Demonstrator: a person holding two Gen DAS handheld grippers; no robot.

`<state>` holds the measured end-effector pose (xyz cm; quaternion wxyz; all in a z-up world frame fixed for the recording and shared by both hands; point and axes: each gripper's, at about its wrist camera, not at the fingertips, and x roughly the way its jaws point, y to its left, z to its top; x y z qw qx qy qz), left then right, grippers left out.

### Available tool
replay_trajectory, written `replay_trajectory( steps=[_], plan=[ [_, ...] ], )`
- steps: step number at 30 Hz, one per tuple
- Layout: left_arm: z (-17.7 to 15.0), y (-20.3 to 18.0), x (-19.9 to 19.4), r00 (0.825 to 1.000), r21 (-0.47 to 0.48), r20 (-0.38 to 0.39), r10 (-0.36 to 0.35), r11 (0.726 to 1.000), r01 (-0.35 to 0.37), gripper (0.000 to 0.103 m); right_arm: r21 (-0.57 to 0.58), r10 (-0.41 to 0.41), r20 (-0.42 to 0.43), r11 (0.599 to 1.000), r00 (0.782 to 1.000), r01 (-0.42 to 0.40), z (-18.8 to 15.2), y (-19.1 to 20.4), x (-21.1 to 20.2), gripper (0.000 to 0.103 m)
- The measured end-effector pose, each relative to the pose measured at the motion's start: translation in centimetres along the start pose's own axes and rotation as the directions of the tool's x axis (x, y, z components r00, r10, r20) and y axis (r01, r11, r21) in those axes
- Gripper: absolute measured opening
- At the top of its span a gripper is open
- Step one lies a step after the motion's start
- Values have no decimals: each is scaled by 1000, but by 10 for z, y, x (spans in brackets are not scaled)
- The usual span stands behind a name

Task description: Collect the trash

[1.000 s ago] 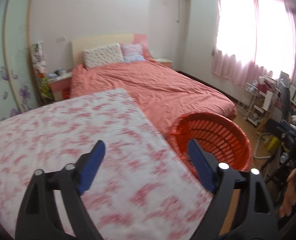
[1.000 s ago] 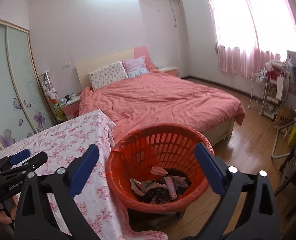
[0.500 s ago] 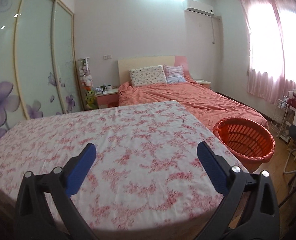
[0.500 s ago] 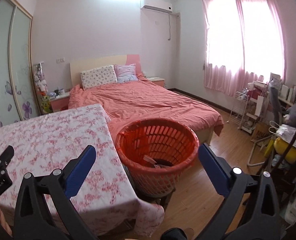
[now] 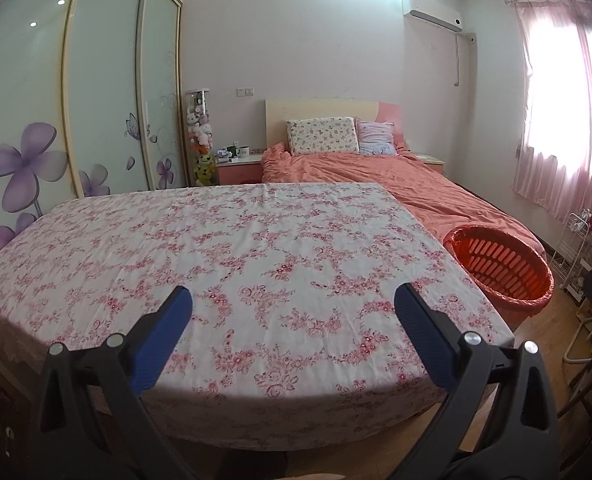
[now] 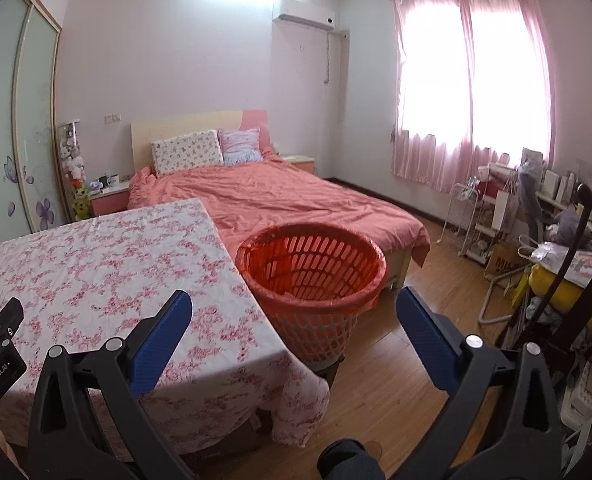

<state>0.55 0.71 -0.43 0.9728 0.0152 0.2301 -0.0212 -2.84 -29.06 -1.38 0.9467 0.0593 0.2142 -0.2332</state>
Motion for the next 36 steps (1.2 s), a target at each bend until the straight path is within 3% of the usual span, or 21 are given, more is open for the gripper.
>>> replay_trajectory(
  steps=[8, 20, 36],
  plan=[
    [-3, -4, -2, 1000, 3, -24, -11, 1000, 11, 99, 22, -4, -104, 1000, 995, 6, -9, 0, 5, 101],
    [-1, -9, 0, 999, -2, -53, -2, 1000, 2, 99, -9, -50, -99, 999, 994, 50, -7, 4, 3, 101],
    [2, -14, -5, 999, -3, -49, -15, 1000, 15, 99, -22, -26, -110, 999, 994, 24, -5, 6, 1, 101]
  ],
)
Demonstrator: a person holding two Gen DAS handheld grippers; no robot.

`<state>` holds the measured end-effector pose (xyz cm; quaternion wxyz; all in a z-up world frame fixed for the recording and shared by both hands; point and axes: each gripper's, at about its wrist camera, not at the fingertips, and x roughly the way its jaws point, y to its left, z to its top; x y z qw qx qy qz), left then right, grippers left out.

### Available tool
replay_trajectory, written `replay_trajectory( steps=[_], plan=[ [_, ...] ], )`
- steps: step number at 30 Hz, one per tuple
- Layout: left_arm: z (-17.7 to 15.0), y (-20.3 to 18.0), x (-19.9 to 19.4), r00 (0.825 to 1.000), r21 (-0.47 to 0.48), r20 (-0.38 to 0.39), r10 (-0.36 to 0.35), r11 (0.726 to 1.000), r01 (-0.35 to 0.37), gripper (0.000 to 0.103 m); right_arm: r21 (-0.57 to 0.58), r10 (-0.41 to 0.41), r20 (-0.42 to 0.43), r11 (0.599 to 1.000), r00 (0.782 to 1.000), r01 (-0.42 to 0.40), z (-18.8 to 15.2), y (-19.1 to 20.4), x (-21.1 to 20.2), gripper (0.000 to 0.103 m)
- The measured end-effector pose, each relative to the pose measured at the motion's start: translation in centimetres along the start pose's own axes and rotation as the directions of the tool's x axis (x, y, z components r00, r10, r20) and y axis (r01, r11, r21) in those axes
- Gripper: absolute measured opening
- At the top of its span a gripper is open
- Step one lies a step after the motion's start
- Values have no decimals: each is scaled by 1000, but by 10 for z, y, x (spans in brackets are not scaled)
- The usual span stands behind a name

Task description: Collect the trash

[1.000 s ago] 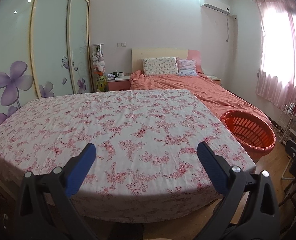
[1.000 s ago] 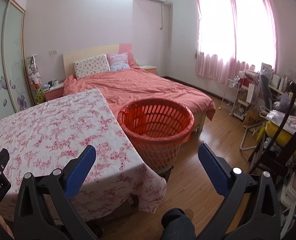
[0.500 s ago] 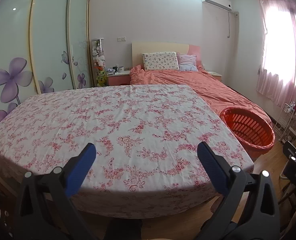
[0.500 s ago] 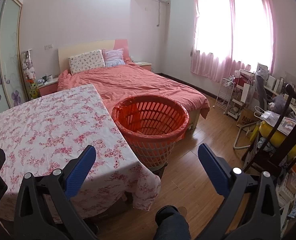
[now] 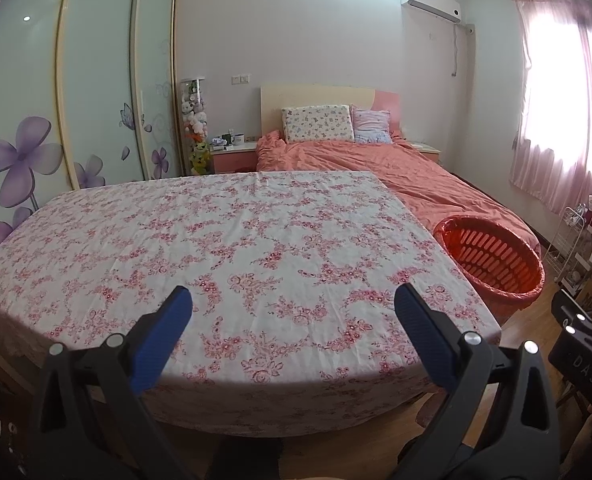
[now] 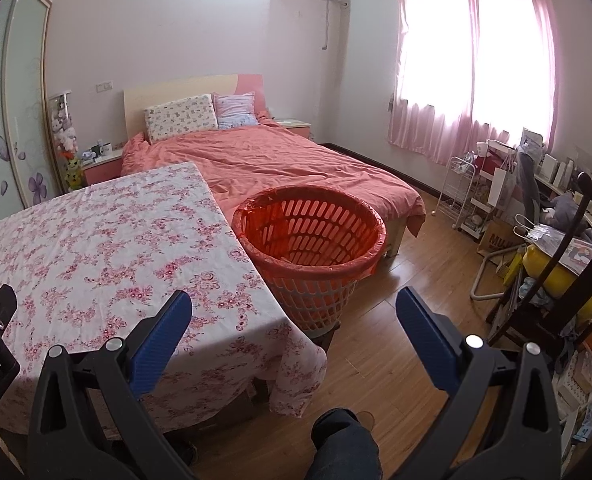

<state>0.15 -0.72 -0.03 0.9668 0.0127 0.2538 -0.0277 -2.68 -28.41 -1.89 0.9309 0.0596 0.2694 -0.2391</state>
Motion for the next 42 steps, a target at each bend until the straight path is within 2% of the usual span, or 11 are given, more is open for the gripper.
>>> replay_trajectory(
  steps=[42],
  plan=[
    [5, -2, -3, 1000, -4, 11, 4, 1000, -4, 99, 3, 8, 6, 1000, 1000, -8, 4, 2, 0, 101]
  ],
)
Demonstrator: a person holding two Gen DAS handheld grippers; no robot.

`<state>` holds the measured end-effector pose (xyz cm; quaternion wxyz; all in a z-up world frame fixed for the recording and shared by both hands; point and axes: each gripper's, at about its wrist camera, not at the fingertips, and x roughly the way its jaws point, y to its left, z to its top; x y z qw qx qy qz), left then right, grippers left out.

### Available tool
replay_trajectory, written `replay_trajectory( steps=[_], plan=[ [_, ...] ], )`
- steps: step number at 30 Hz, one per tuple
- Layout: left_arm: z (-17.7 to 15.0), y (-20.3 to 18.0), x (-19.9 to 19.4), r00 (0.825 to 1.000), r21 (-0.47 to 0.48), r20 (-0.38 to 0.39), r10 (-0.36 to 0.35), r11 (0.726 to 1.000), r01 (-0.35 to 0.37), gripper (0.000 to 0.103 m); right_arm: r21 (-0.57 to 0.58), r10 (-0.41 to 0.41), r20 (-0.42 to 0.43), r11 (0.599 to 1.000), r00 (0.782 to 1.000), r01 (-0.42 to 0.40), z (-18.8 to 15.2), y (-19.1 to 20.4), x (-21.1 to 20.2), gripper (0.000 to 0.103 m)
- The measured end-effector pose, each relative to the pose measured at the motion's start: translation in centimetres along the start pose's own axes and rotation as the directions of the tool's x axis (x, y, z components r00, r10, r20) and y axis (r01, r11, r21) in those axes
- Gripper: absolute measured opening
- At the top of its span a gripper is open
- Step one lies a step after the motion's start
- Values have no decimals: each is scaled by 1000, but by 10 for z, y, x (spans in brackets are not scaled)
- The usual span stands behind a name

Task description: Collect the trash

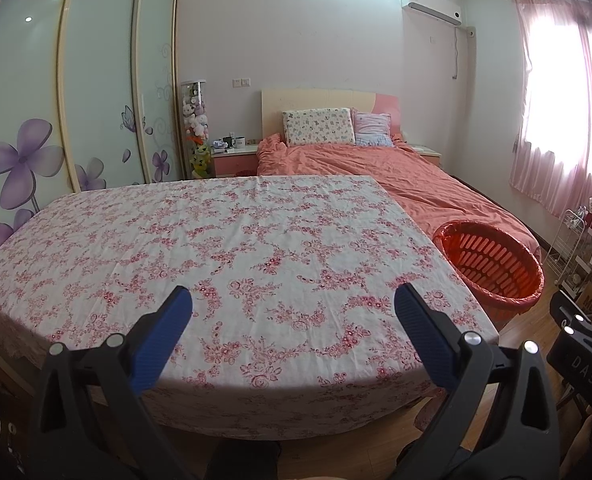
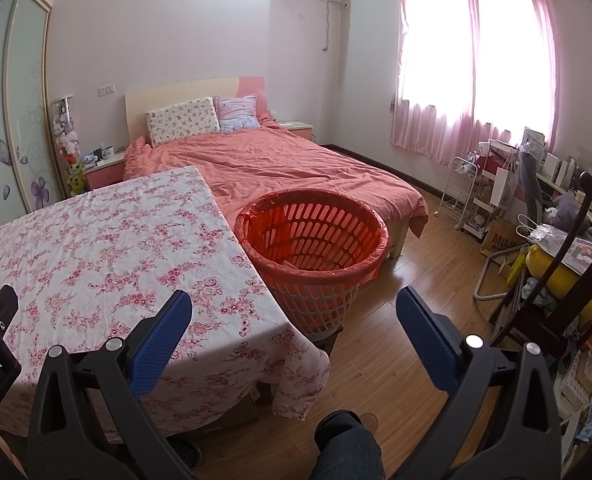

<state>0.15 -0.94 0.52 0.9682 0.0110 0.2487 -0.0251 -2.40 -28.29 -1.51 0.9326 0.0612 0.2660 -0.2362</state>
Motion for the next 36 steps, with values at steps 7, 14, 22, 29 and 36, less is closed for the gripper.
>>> replay_trajectory(
  steps=[7, 14, 22, 29, 36],
  plan=[
    [-1, 0, 1, 1000, 1, -2, 1, 1000, -1, 99, 0, 0, -1, 1000, 1000, 0, 0, 0, 0, 101],
    [0, 0, 1, 1000, 1, -1, 0, 1000, 0, 99, 1, -1, -2, 1000, 1000, 1, 0, 0, 1, 101],
    [0, 0, 1, 1000, 1, -2, 0, 1000, 0, 99, 1, 0, -2, 1000, 1000, 0, 1, -1, 1, 101],
    [0, 0, 1, 1000, 2, -2, 2, 1000, -2, 99, 2, 0, -3, 1000, 1000, 0, 1, -1, 1, 101],
    [-4, 1, 2, 1000, 3, -4, 5, 1000, -5, 99, 2, 1, -4, 1000, 1000, -1, 2, -1, 1, 101]
  ],
)
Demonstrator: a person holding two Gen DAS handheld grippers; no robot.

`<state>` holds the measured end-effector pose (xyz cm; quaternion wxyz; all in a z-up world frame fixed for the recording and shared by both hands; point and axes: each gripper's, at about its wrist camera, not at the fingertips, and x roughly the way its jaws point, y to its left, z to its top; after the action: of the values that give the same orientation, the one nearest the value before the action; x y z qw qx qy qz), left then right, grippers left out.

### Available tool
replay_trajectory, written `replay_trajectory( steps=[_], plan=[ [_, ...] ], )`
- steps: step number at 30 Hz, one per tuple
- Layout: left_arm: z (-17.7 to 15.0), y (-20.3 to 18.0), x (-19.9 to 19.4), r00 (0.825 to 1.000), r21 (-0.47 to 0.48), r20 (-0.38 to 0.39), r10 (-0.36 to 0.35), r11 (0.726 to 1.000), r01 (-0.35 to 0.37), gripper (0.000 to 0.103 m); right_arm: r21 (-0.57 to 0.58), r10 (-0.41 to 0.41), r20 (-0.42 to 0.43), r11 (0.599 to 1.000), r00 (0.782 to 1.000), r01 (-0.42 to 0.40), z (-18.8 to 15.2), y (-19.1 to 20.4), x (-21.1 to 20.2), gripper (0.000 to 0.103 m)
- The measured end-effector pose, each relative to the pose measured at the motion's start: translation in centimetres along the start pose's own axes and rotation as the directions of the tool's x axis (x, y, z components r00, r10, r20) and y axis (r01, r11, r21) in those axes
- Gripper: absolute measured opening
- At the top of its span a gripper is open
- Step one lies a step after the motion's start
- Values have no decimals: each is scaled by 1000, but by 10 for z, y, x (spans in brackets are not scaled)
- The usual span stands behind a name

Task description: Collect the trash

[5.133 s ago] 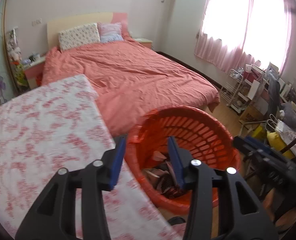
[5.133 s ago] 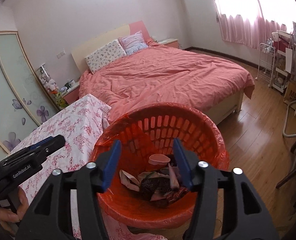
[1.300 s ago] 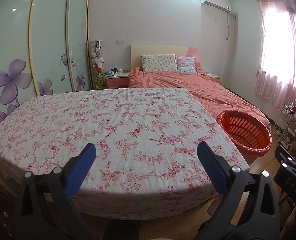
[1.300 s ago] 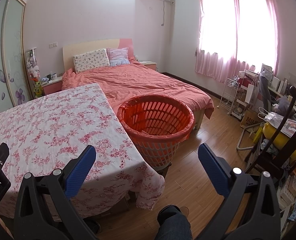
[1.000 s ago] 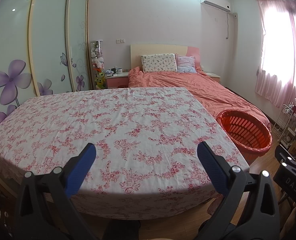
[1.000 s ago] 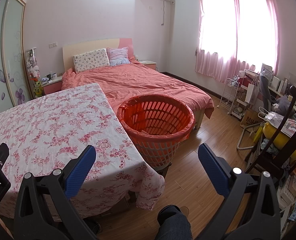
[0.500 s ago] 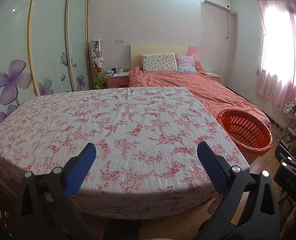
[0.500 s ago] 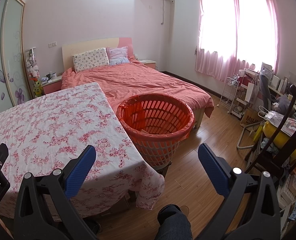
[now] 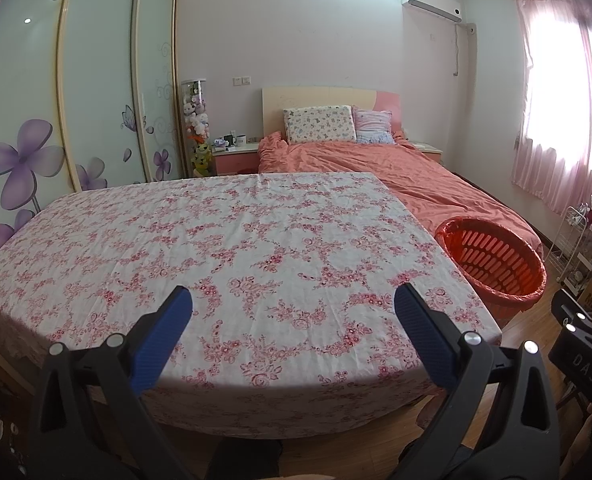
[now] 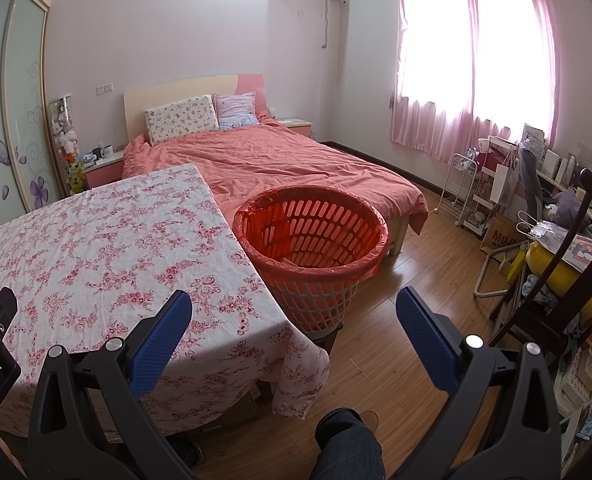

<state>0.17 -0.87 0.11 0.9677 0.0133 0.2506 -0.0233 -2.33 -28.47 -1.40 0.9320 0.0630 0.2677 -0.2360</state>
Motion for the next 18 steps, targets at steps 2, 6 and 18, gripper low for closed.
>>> replay_trajectory(
  steps=[2, 6, 18],
  plan=[
    [-1, 1, 0, 1000, 0, -1, 2, 1000, -2, 99, 0, 0, 1, 1000, 1000, 0, 0, -1, 0, 101],
    [-2, 3, 1, 1000, -1, -5, 3, 1000, -3, 99, -1, 0, 0, 1000, 1000, 0, 0, 0, 0, 101],
    [-2, 4, 0, 1000, 0, -3, 2, 1000, -2, 99, 0, 0, 0, 1000, 1000, 0, 1, -1, 0, 101]
  ],
)
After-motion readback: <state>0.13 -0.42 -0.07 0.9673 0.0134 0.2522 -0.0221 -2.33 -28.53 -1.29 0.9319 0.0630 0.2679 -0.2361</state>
